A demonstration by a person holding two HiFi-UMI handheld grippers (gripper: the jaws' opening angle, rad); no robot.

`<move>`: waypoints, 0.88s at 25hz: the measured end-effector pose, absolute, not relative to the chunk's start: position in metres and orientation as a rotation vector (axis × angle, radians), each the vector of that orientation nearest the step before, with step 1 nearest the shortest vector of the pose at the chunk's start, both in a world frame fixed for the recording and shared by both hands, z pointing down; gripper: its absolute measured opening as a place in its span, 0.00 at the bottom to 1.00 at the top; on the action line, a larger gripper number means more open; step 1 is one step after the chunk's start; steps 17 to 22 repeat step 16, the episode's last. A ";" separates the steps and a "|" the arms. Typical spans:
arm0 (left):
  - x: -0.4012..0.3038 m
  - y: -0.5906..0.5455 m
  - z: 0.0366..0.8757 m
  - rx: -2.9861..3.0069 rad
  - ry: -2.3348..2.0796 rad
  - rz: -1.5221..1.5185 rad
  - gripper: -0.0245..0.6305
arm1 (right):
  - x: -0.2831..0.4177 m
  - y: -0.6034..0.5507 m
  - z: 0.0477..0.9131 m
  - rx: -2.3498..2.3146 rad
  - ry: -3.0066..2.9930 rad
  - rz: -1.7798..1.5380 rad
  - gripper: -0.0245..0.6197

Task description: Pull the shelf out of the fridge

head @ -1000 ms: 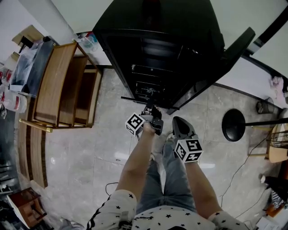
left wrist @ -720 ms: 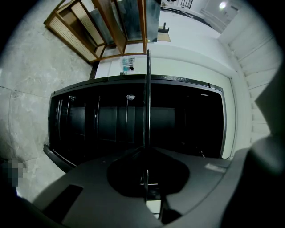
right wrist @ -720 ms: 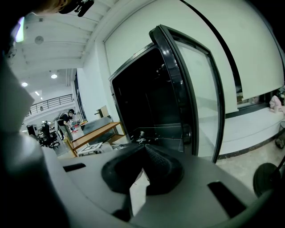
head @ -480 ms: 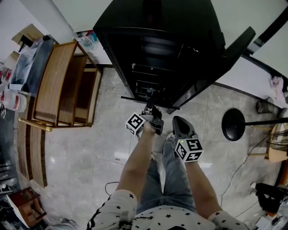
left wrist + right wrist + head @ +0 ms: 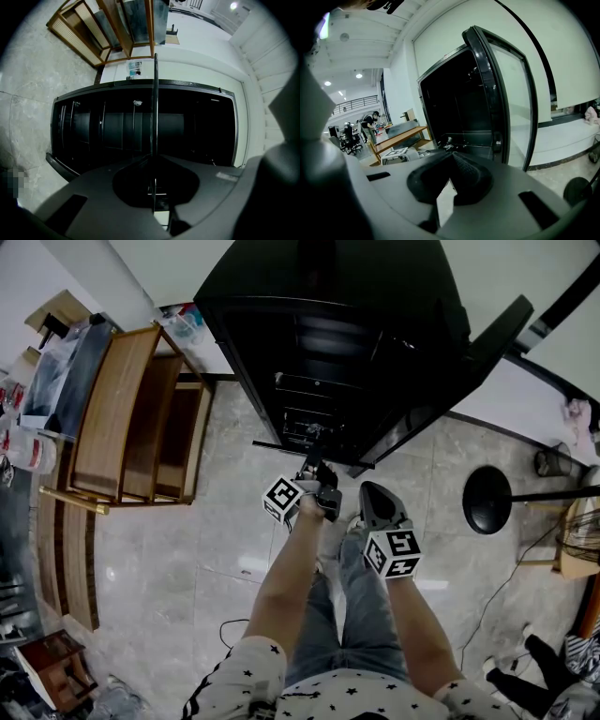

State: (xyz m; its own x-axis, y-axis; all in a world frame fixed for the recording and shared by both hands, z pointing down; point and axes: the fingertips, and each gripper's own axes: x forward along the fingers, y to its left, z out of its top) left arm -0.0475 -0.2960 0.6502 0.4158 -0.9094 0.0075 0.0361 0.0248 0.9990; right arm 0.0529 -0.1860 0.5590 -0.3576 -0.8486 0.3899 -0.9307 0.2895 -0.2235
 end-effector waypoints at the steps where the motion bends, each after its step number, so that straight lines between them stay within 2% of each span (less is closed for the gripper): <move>1: -0.047 -0.296 0.650 1.340 -0.869 -0.897 0.07 | 0.053 -0.186 0.559 1.652 -2.358 0.620 0.03; 22: -0.047 -0.295 0.651 1.334 -0.866 -0.897 0.07 | 0.053 -0.184 0.561 1.653 -2.352 0.626 0.03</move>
